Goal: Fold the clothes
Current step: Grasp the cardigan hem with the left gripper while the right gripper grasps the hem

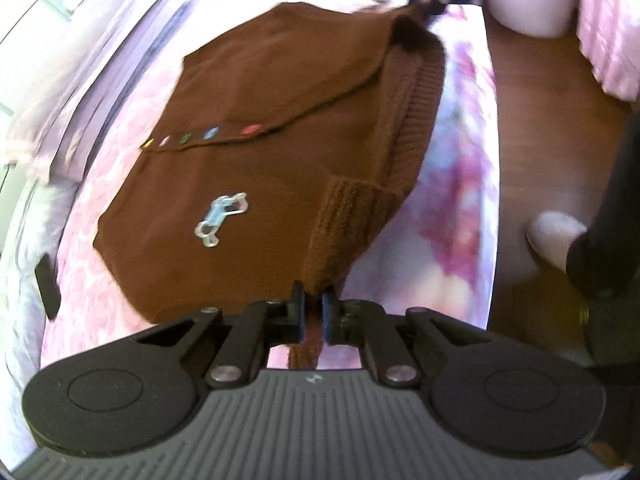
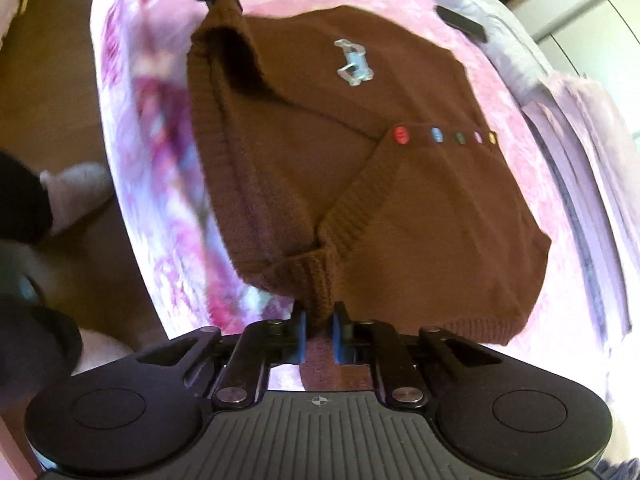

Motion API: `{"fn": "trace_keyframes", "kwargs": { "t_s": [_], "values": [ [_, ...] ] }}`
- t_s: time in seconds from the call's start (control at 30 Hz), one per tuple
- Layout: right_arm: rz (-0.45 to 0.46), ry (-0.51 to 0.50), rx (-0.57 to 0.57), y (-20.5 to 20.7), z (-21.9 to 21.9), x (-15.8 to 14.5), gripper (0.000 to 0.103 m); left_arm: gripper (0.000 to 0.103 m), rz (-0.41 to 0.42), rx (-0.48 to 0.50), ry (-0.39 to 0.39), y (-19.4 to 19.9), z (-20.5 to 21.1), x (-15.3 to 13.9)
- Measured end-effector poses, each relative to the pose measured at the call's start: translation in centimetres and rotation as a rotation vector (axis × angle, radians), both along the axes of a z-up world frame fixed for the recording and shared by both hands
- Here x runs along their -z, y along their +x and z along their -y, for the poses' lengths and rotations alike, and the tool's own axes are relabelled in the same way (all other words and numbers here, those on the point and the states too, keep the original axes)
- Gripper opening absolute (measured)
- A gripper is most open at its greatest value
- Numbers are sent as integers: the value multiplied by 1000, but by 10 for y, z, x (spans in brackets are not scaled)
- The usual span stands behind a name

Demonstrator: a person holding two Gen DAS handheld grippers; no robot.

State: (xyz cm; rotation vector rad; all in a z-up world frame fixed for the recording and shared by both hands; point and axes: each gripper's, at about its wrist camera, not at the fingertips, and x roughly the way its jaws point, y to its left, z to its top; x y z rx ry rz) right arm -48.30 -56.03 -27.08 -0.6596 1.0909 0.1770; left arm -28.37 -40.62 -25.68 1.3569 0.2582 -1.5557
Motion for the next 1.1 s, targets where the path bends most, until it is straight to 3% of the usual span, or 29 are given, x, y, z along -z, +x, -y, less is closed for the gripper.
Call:
{"fn": "trace_keyframes", "kwargs": {
  "t_s": [0.27,0.73,0.9,1.1],
  "values": [
    [-94,130,-14,-8,7,-42,3,3,-69,98,94,-7,-11,-33],
    [-199,290,-105,-54,-3,-102,3,3,-183,14,220,-38,-33,-97],
    [-146,303,-90,-28,40,-142,3,3,-235,-141,171,2,7,-132],
    [-90,298,-48,57,105,-176,3,3,-332,-220,136,88,91,-153]
  ]
}}
